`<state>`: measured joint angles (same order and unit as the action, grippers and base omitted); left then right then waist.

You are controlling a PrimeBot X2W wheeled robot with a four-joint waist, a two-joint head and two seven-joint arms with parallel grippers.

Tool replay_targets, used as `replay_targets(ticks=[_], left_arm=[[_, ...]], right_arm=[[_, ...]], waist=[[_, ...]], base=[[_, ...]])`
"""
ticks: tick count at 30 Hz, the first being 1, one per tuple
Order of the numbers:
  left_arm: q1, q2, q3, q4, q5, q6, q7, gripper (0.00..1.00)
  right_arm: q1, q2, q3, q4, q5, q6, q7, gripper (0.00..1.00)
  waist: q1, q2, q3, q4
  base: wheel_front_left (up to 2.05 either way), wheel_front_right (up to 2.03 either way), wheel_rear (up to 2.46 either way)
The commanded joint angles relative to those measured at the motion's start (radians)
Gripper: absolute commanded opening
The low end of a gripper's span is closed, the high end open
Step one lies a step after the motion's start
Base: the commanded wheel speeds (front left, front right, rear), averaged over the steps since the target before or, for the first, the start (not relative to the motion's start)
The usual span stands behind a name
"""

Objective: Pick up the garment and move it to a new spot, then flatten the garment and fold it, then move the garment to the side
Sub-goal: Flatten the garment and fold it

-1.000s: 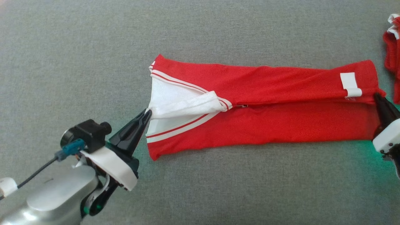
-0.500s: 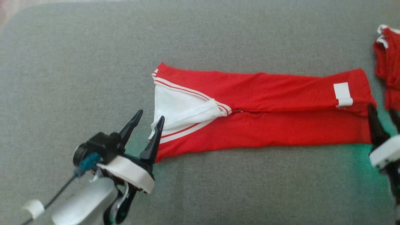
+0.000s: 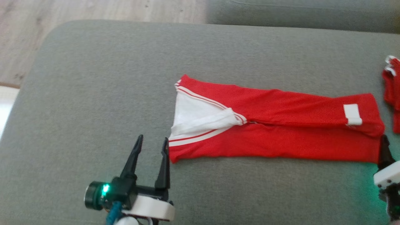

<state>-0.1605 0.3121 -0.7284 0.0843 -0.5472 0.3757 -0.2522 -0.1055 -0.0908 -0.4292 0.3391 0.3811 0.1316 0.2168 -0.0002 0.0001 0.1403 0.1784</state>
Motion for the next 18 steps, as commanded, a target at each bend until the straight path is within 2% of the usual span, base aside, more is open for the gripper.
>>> replay_targets(ticks=[1, 7, 13, 14, 15, 16, 17, 18], left_arm=[[-0.003, -0.013, 0.061, -0.050, 0.050, 0.007, -0.009, 1.00], [0.082, -0.077, 0.124, -0.109, 0.211, -0.011, -0.009, 1.00], [0.125, -0.097, 0.158, -0.110, 0.275, -0.034, -0.009, 1.00], [0.131, -0.102, 0.165, -0.109, 0.282, -0.039, -0.009, 1.00], [0.136, -0.106, 0.172, -0.107, 0.290, -0.044, -0.009, 1.00], [0.141, -0.109, 0.178, -0.104, 0.297, -0.049, -0.009, 1.00], [0.145, -0.112, 0.183, -0.102, 0.304, -0.053, -0.009, 1.00], [0.148, -0.115, 0.189, -0.100, 0.310, -0.058, -0.009, 1.00]], right_arm=[[-0.072, -0.004, -0.012, -0.012, -0.039, -0.001, 0.010, 1.00], [-0.161, 0.006, -0.174, 0.117, -0.238, -0.001, 0.032, 1.00], [-0.192, 0.017, -0.236, 0.199, -0.310, -0.001, 0.041, 1.00], [-0.197, 0.020, -0.243, 0.211, -0.314, -0.001, 0.044, 0.84], [-0.202, 0.022, -0.247, 0.219, -0.318, -0.001, 0.043, 0.54], [-0.207, 0.024, -0.249, 0.227, -0.322, -0.001, 0.041, 0.20], [-0.212, 0.026, -0.249, 0.238, -0.318, -0.001, 0.046, 0.00], [-0.218, 0.027, -0.249, 0.247, -0.312, -0.001, 0.049, 0.00]], waist=[[0.0002, -0.0001, -0.011, 0.034], [0.0002, -0.0001, -0.008, 0.095], [0.0002, -0.0001, -0.010, 0.113], [0.0002, -0.0001, -0.011, 0.113], [0.0002, -0.0001, -0.011, 0.113], [0.0002, -0.0001, -0.012, 0.111], [0.0002, -0.0001, -0.013, 0.109], [0.0002, -0.0001, -0.014, 0.105]], base=[[0.00, 0.00, 0.00], [0.00, 0.00, 0.00], [0.00, 0.00, 0.00], [0.00, 0.00, 0.00], [0.00, 0.00, 0.00], [0.00, 0.00, 0.00], [0.00, 0.00, 0.00], [0.00, 0.00, 0.00]])
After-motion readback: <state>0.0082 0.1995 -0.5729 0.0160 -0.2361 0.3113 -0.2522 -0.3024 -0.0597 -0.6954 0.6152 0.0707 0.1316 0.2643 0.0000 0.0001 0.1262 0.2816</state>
